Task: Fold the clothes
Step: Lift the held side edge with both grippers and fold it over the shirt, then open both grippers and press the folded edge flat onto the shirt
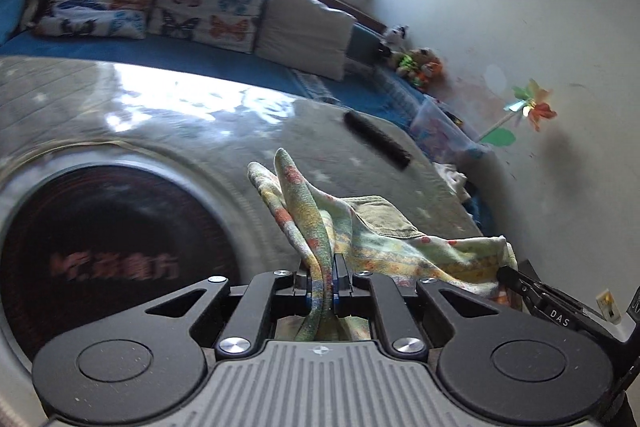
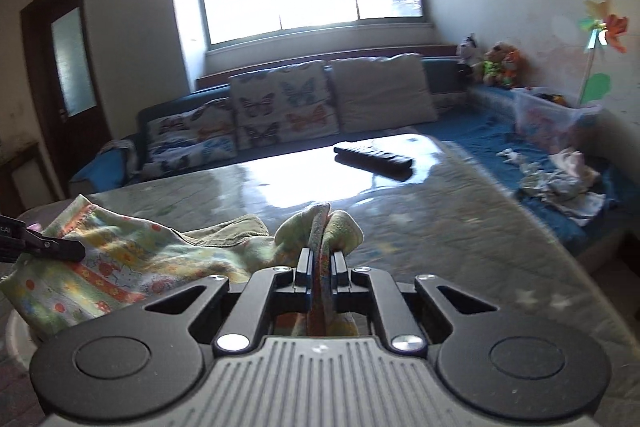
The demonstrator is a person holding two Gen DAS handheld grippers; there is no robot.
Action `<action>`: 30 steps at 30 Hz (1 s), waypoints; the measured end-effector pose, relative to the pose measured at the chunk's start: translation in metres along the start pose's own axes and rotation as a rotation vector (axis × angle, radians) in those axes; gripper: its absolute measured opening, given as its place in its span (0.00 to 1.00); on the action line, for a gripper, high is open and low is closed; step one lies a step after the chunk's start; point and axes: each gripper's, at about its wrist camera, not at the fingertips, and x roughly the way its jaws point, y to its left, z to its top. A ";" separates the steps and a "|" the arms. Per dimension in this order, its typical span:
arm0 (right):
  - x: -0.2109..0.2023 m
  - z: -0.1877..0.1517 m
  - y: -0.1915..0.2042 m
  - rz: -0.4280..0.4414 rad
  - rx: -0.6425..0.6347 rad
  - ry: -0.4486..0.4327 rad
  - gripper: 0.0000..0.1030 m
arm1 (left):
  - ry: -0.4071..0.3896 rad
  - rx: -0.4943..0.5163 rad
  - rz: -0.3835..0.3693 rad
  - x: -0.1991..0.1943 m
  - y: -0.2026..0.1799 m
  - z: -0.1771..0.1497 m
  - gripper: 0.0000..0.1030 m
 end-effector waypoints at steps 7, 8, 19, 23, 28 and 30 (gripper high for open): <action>-0.004 0.004 -0.042 -0.104 0.018 -0.011 0.07 | 0.055 0.070 -0.026 0.047 -0.043 0.001 0.09; -0.005 0.005 -0.047 -0.117 0.021 -0.012 0.07 | 0.063 0.083 -0.020 0.053 -0.047 0.000 0.09; 0.013 -0.022 -0.075 -0.202 0.063 0.069 0.08 | 0.154 0.162 0.049 0.085 -0.058 -0.022 0.16; 0.018 -0.027 -0.078 -0.233 0.070 0.098 0.14 | 0.139 0.175 0.102 0.082 -0.052 -0.023 0.32; 0.013 -0.025 -0.076 -0.267 0.058 0.080 0.16 | 0.107 0.177 0.146 0.077 -0.045 -0.018 0.41; 0.015 -0.022 -0.074 -0.243 0.052 0.081 0.16 | 0.098 0.172 0.142 0.076 -0.045 -0.016 0.39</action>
